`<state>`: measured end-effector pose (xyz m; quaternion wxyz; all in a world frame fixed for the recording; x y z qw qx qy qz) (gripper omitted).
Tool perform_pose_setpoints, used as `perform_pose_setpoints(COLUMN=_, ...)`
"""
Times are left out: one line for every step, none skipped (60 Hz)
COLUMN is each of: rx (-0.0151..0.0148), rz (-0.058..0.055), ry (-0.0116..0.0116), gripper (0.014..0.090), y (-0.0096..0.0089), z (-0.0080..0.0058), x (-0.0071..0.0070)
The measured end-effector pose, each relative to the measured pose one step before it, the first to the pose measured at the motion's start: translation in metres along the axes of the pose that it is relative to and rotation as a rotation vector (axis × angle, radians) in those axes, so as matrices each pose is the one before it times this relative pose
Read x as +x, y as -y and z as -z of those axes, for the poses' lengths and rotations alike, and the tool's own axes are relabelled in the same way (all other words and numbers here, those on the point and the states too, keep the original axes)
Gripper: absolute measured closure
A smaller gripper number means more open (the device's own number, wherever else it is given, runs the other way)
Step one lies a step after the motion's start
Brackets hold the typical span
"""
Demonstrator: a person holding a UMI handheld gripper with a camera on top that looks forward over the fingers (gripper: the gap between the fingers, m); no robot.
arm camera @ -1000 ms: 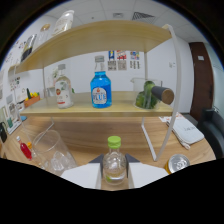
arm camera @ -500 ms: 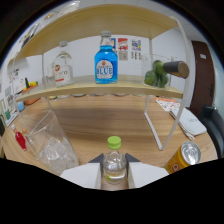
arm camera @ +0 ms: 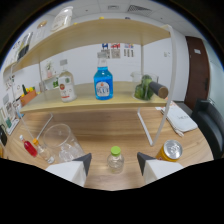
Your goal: Make me a cup of Vodka Sunrise.
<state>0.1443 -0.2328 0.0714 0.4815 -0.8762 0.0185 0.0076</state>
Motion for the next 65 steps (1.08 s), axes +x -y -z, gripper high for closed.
perform_pose_setpoints(rx=0.00321, rz=0.0013, ry=-0.00428, gripper=0.0197, y=0.00318, z=0.00516, x=-0.00107)
perform_pose_setpoints(rx=0.00172, rz=0.0019, ry=-0.00425, gripper=0.0196, y=0.00299, z=0.0052, x=-0.00112)
perform_pose_setpoints(rx=0.00007, rz=0.0019, ry=-0.00372, gripper=0.0196, y=0.00281, z=0.00492, x=-0.00112)
perform_pose_setpoints(rx=-0.00189, rz=0.002, ry=-0.0033, gripper=0.0198, y=0.0021, z=0.00516, x=-0.00144)
perform_pose_setpoints(rx=-0.00228, rz=0.0023, ry=-0.0029, gripper=0.0197, y=0.00196, z=0.00525, x=-0.00177)
perform_pose_setpoints(rx=-0.00156, rz=0.0023, ry=-0.00139, gripper=0.0196, y=0.00201, z=0.00546, x=-0.00212)
perform_pose_setpoints(rx=0.00028, rz=0.0019, ry=0.00032, gripper=0.0196, y=0.00218, z=0.00547, x=-0.0025)
perform_pose_setpoints(rx=0.00143, rz=0.0003, ry=0.00023, gripper=0.0196, y=0.0021, z=0.00592, x=-0.00303)
perform_pose_setpoints(rx=0.00093, rz=0.0022, ry=-0.00067, gripper=0.0198, y=0.00143, z=0.00597, x=-0.00245)
perform_pose_setpoints(rx=-0.00047, rz=0.0013, ry=-0.00273, gripper=0.0197, y=0.00146, z=0.00537, x=-0.00178)
perform_pose_setpoints(rx=-0.00163, rz=0.0007, ry=-0.00219, gripper=0.0198, y=0.00182, z=0.00558, x=-0.00225)
perform_pose_setpoints(rx=-0.00005, rz=-0.0009, ry=-0.00119, gripper=0.0198, y=0.00124, z=0.00533, x=-0.0025)
perform_pose_setpoints(rx=-0.0013, rz=-0.0021, ry=0.00017, gripper=0.0198, y=0.00073, z=0.00509, x=-0.00273)
perform_pose_setpoints(rx=-0.00325, rz=-0.0026, ry=0.00045, gripper=0.0198, y=0.00014, z=0.00479, x=-0.00301)
perform_pose_setpoints(rx=-0.0052, rz=-0.0032, ry=0.00018, gripper=0.0198, y=-0.00065, z=0.0047, x=-0.00287)
perform_pose_setpoints(rx=-0.00558, rz=-0.0039, ry=-0.00009, gripper=0.0199, y=-0.00072, z=0.00497, x=-0.00293)
perform_pose_setpoints(rx=-0.00287, rz=-0.0044, ry=-0.00001, gripper=0.0197, y=-0.00006, z=0.00463, x=-0.00308)
perform_pose_setpoints(rx=-0.00018, rz=-0.004, ry=0.00183, gripper=0.0197, y=0.00005, z=0.00447, x=-0.00344)
perform_pose_setpoints(rx=0.00163, rz=-0.003, ry=0.00237, gripper=0.0198, y=0.00026, z=0.00481, x=-0.00399)
perform_pose_setpoints(rx=0.00074, rz=-0.0033, ry=0.00356, gripper=0.0199, y=-0.00091, z=0.00373, x=-0.00334)
perform_pose_setpoints(rx=-0.00368, rz=-0.002, ry=0.00177, gripper=0.0199, y=-0.0007, z=0.00337, x=-0.00342)
perform_pose_setpoints(rx=-0.00379, rz=-0.0013, ry=0.00172, gripper=0.0197, y=-0.0012, z=0.00323, x=-0.00365)
perform_pose_setpoints(rx=-0.00339, rz=0.0005, ry=0.0027, gripper=0.0198, y=-0.00134, z=0.00308, x=-0.00372)
perform_pose_setpoints(rx=-0.00274, rz=0.0018, ry=0.00275, gripper=0.0198, y=-0.00141, z=0.00284, x=-0.00372)
perform_pose_setpoints(rx=-0.00164, rz=0.0023, ry=0.00138, gripper=0.0197, y=-0.00106, z=0.0026, x=-0.00323)
perform_pose_setpoints(rx=-0.00063, rz=0.0021, ry=0.00014, gripper=0.0196, y=-0.00102, z=0.00266, x=-0.003)
perform_pose_setpoints(rx=0.00042, rz=0.0025, ry=-0.00047, gripper=0.0196, y=-0.00072, z=0.00224, x=-0.0031)
perform_pose_setpoints(rx=0.0003, rz=0.0029, ry=-0.00024, gripper=0.0195, y=-0.00048, z=0.00204, x=-0.00327)
perform_pose_setpoints(rx=-0.00036, rz=0.0038, ry=0.00001, gripper=0.0195, y=-0.00081, z=0.00191, x=-0.00282)
perform_pose_setpoints(rx=-0.00194, rz=0.0032, ry=-0.00023, gripper=0.0197, y=-0.00091, z=0.00168, x=-0.00275)
perform_pose_setpoints(rx=-0.00265, rz=0.0028, ry=-0.00026, gripper=0.0198, y=-0.00129, z=0.00108, x=-0.00267)
perform_pose_setpoints(rx=-0.00235, rz=0.0024, ry=-0.00065, gripper=0.0196, y=-0.00081, z=0.00137, x=-0.00251)
perform_pose_setpoints(rx=-0.00049, rz=0.0028, ry=0.00016, gripper=0.0193, y=-0.00055, z=0.00104, x=-0.00235)
perform_pose_setpoints(rx=0.00061, rz=0.0028, ry=0.00002, gripper=0.0193, y=-0.00014, z=0.0012, x=-0.00226)
perform_pose_setpoints(rx=0.00118, rz=0.0022, ry=-0.00054, gripper=0.0192, y=-0.00003, z=0.00113, x=-0.00205)
perform_pose_setpoints(rx=0.00107, rz=0.0012, ry=-0.00038, gripper=0.019, y=-0.00003, z=0.00114, x=-0.00198)
perform_pose_setpoints(rx=0.00079, rz=0.001, ry=0.00028, gripper=0.0188, y=-0.00012, z=0.00115, x=-0.00202)
perform_pose_setpoints(rx=0.00053, rz=0.0008, ry=0.00033, gripper=0.0186, y=0.00001, z=0.00099, x=-0.00189)
perform_pose_setpoints(rx=-0.00017, rz=0.0004, ry=-0.00007, gripper=0.0186, y=0.0002, z=0.0014, x=-0.00227)
perform_pose_setpoints(rx=-0.00049, rz=0.0003, ry=-0.00076, gripper=0.0187, y=-0.00037, z=0.00063, x=-0.00169)
perform_pose_setpoints(rx=-0.0013, rz=-0.0001, ry=-0.00131, gripper=0.0186, y=-0.00065, z=0.00065, x=-0.00117)
perform_pose_setpoints(rx=-0.00106, rz=0.0005, ry=-0.00182, gripper=0.0186, y=-0.00043, z=0.00072, x=-0.00099)
perform_pose_setpoints(rx=0.00008, rz=0.0014, ry=-0.00223, gripper=0.0185, y=-0.0002, z=0.00073, x=-0.00069)
perform_pose_setpoints(rx=0.00088, rz=0.0022, ry=-0.00195, gripper=0.0185, y=-0.00011, z=0.00087, x=-0.00079)
perform_pose_setpoints(rx=0.0006, rz=0.0018, ry=-0.00109, gripper=0.0185, y=-0.00008, z=0.00075, x=-0.00082)
perform_pose_setpoints(rx=-0.00031, rz=0.0008, ry=0.0001, gripper=0.0186, y=-0.00033, z=0.00057, x=-0.00103)
perform_pose_setpoints(rx=-0.00157, rz=-0.0013, ry=0.00083, gripper=0.0187, y=-0.00055, z=0.00057, x=-0.0011)
perform_pose_setpoints(rx=-0.00233, rz=-0.0016, ry=-0.00024, gripper=0.0186, y=-0.00071, z=0.00043, x=-0.00048)
perform_pose_setpoints(rx=-0.00208, rz=-0.0006, ry=-0.00193, gripper=0.0187, y=-0.00092, z=0.00022, x=-0.0001)
perform_pose_setpoints(rx=-0.00201, rz=0.0006, ry=-0.00346, gripper=0.0187, y=-0.00076, z=0.00018, x=0.00027)
perform_pose_setpoints(rx=-0.00156, rz=0.0009, ry=-0.00383, gripper=0.0187, y=-0.00056, z=0.00032, x=0.0004)
perform_pose_setpoints(rx=-0.00117, rz=0.0006, ry=-0.00316, gripper=0.0187, y=-0.00013, z=0.00078, x=0.00035)
perform_pose_setpoints(rx=0.00055, rz=0.0018, ry=-0.00373, gripper=0.0188, y=-0.00004, z=0.00022, x=0.00039)
perform_pose_setpoints(rx=0.00232, rz=0.003, ry=-0.0033, gripper=0.0187, y=0.0006, z=0.00001, x=0.00038)
perform_pose_setpoints(rx=0.0035, rz=0.0036, ry=-0.00287, gripper=0.0187, y=0.00065, z=0.00001, x=0.0003)
perform_pose_setpoints(rx=0.00251, rz=0.0034, ry=-0.00331, gripper=0.0186, y=0.0008, z=0.00033, x=0.00039)
perform_pose_setpoints(rx=0.00115, rz=0.0023, ry=-0.00251, gripper=0.0185, y=0.00061, z=0.00031, x=0.00028)
perform_pose_setpoints(rx=-0.00048, rz=0.0014, ry=-0.0018, gripper=0.0185, y=0.00015, z=0.00038, x=0.00051)
perform_pose_setpoints(rx=0.00032, rz=0.0013, ry=-0.00141, gripper=0.0186, y=0.00051, z=-0.00029, x=-0.0001)
perform_pose_setpoints(rx=0.001, rz=0.0016, ry=-0.00069, gripper=0.0188, y=0.00052, z=-0.0002, x=-0.0001)
perform_pose_setpoints(rx=0.00091, rz=0.0011, ry=-0.00066, gripper=0.0187, y=0.00061, z=-0.00007, x=-0.0001)
perform_pose_setpoints(rx=0.00086, rz=0.0008, ry=-0.0003, gripper=0.0186, y=0.00043, z=-0.00014, x=-0.0001)
perform_pose_setpoints(rx=0.00077, rz=0.0007, ry=0.00016, gripper=0.0186, y=0.00026, z=0.00014, x=-0.00014)
perform_pose_setpoints(rx=-0.00019, rz=0.0001, ry=0.00071, gripper=0.0186, y=0.00013, z=0.00015, x=-0.00014)
perform_pose_setpoints(rx=-0.00063, rz=-0.0005, ry=0.00118, gripper=0.0186, y=-0.00006, z=0.0001, x=-0.00032)
